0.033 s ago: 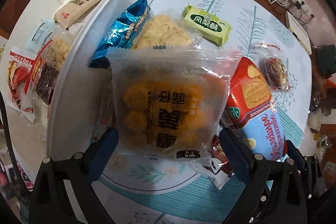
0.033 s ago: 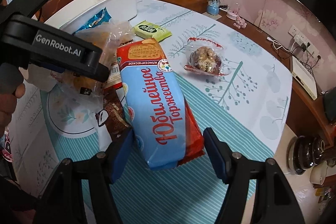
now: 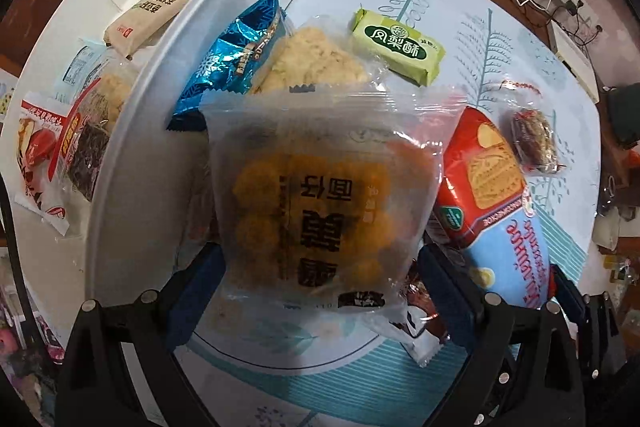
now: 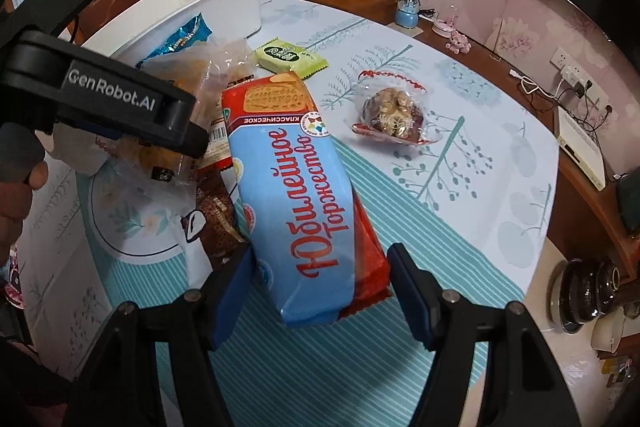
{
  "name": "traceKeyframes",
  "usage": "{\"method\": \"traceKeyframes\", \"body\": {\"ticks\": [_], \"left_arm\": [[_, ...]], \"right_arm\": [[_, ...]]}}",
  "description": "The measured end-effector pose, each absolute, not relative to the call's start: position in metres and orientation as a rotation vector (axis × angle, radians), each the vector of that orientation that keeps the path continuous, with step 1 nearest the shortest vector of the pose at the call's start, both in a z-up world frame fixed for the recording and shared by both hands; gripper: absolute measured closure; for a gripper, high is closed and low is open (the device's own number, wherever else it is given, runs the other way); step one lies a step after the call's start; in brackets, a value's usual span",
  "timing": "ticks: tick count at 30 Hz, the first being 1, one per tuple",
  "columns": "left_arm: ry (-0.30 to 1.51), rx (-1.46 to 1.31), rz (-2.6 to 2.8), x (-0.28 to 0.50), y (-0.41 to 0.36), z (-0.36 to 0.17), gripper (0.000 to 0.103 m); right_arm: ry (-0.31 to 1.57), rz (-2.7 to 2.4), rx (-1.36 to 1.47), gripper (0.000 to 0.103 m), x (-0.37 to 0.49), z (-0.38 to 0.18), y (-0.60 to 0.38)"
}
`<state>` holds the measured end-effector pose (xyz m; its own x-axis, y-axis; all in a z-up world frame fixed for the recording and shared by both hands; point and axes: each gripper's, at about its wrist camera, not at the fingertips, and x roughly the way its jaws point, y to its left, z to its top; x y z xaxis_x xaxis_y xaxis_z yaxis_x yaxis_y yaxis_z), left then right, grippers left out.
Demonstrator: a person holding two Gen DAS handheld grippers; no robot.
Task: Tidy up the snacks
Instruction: 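Lower the left gripper onto the orange-puff bag while the right reaches the blue biscuit pack, then grasp the orange-puff bag with the left gripper while the right grasps the blue biscuit pack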
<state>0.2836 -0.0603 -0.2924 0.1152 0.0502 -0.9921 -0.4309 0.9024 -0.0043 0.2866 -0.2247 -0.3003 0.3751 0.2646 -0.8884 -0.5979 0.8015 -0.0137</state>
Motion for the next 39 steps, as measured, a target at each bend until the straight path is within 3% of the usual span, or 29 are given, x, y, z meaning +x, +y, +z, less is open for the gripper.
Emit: {"method": "traceKeyframes", "body": {"ticks": [13,16,25,39], "left_arm": [[1.421,-0.348,0.44,0.305,-0.051,-0.321,0.007],[1.423,-0.356,0.46,0.307,-0.054,-0.327,0.015],[1.428,-0.35,0.426,0.306,-0.048,-0.33,0.023],[1.503,-0.316,0.376,0.293,-0.044,-0.334,0.025]], "right_arm": [[1.038,0.575,-0.301,0.034,0.299,-0.312,-0.221],[1.049,0.577,-0.271,0.034,0.302,-0.313,-0.223],[1.083,0.554,-0.206,0.039,0.302,-0.312,-0.224],[1.191,0.466,-0.124,0.044,0.278,-0.309,-0.225]]}}
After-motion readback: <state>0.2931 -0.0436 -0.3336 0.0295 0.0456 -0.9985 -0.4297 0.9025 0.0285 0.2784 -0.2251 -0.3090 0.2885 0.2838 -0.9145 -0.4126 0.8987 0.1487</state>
